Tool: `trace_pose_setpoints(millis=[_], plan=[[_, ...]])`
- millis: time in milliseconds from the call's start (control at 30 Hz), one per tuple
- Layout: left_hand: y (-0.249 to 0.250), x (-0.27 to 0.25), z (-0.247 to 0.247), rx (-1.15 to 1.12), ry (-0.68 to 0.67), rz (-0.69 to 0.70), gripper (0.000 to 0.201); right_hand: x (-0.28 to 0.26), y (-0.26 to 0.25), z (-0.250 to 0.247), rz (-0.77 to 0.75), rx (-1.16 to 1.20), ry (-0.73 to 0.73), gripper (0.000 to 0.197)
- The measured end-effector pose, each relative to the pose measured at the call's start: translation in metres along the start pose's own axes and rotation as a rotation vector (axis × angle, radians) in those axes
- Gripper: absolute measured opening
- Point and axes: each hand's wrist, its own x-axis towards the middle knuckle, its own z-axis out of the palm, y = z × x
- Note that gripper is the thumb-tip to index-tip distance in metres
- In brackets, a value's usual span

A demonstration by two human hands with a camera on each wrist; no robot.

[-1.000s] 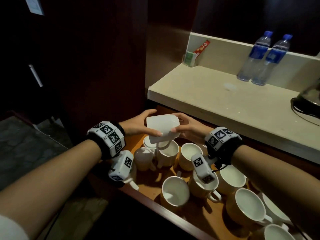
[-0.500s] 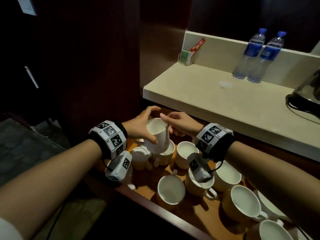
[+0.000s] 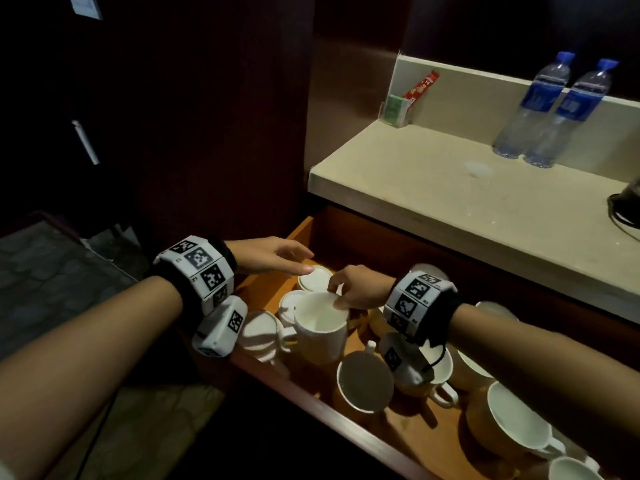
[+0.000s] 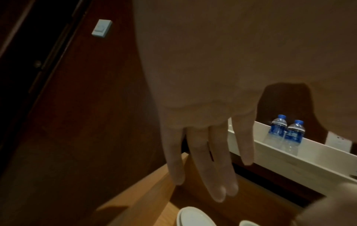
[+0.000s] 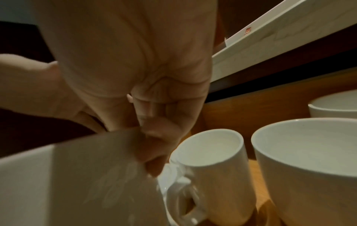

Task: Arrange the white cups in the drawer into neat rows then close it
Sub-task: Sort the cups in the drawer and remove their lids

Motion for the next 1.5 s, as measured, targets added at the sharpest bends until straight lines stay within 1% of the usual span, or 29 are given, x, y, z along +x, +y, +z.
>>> trace_pose_setpoints(millis=[100,267,433,533,633,667,733,800,833,867,900,967,1033,1067,1133,1200,1300,1400,1500], plan=[[-0.006,-0.003,-0.005,0.019,-0.019,-0.046,0.055,0.005,-0.005,0.013,-0.037,-0.069,-0.033,0.035],[-0.018,-0.004,-0.014,0.023,-0.012,-0.054,0.054,0.014,-0.009,0.035,-0.033,-0.144,-0.066,0.034],[-0.030,-0.006,-0.022,-0.037,0.001,-0.091,0.051,0.016,-0.010,0.036,-0.060,-0.235,-0.125,0.035],[-0.034,-0.007,-0.025,-0.044,0.015,-0.092,0.050,0.019,-0.016,0.040,-0.066,-0.297,-0.145,0.033],[-0.035,-0.008,-0.029,-0.043,0.015,-0.082,0.050,0.021,-0.024,0.034,-0.053,-0.348,-0.167,0.030],[-0.036,-0.009,-0.031,-0.042,0.015,-0.081,0.050,0.022,-0.027,0.030,-0.055,-0.386,-0.153,0.030],[-0.038,-0.011,-0.035,-0.031,0.014,-0.091,0.050,0.025,-0.036,0.022,-0.066,-0.425,-0.058,0.034],[-0.039,-0.012,-0.040,-0.012,0.016,-0.091,0.047,0.030,-0.046,0.018,-0.101,-0.322,0.048,0.037],[-0.039,-0.013,-0.042,-0.005,0.021,-0.089,0.046,0.033,-0.052,0.019,-0.132,-0.248,0.065,0.037],[-0.040,-0.014,-0.044,-0.001,0.025,-0.084,0.045,0.036,-0.059,0.022,-0.170,-0.187,0.049,0.040],[-0.041,-0.015,-0.046,0.001,0.029,-0.078,0.045,0.039,-0.067,0.027,-0.211,-0.157,0.007,0.045],[-0.044,-0.017,-0.048,0.001,0.027,-0.070,0.046,0.046,-0.082,0.039,-0.255,-0.209,-0.115,0.062],[-0.049,-0.018,-0.049,0.003,0.027,-0.063,0.047,0.052,-0.092,0.050,-0.241,-0.318,-0.209,0.079],[-0.052,-0.019,-0.050,0.005,0.027,-0.059,0.048,0.056,-0.094,0.055,-0.231,-0.344,-0.232,0.083],[-0.058,-0.021,-0.052,0.007,0.029,-0.048,0.048,0.060,-0.097,0.060,-0.237,-0.354,-0.229,0.082],[-0.065,-0.022,-0.053,0.015,0.029,-0.032,0.047,0.063,-0.097,0.064,-0.247,-0.380,-0.193,0.078],[-0.074,-0.023,-0.054,0.024,0.023,-0.019,0.046,0.065,-0.098,0.066,-0.222,-0.381,-0.182,0.074],[-0.079,-0.025,-0.057,0.023,0.012,-0.011,0.047,0.062,-0.094,0.057,-0.202,-0.270,-0.194,0.078],[-0.079,-0.026,-0.059,0.009,0.010,-0.023,0.046,0.053,-0.082,0.035,-0.168,-0.114,-0.195,0.081]])
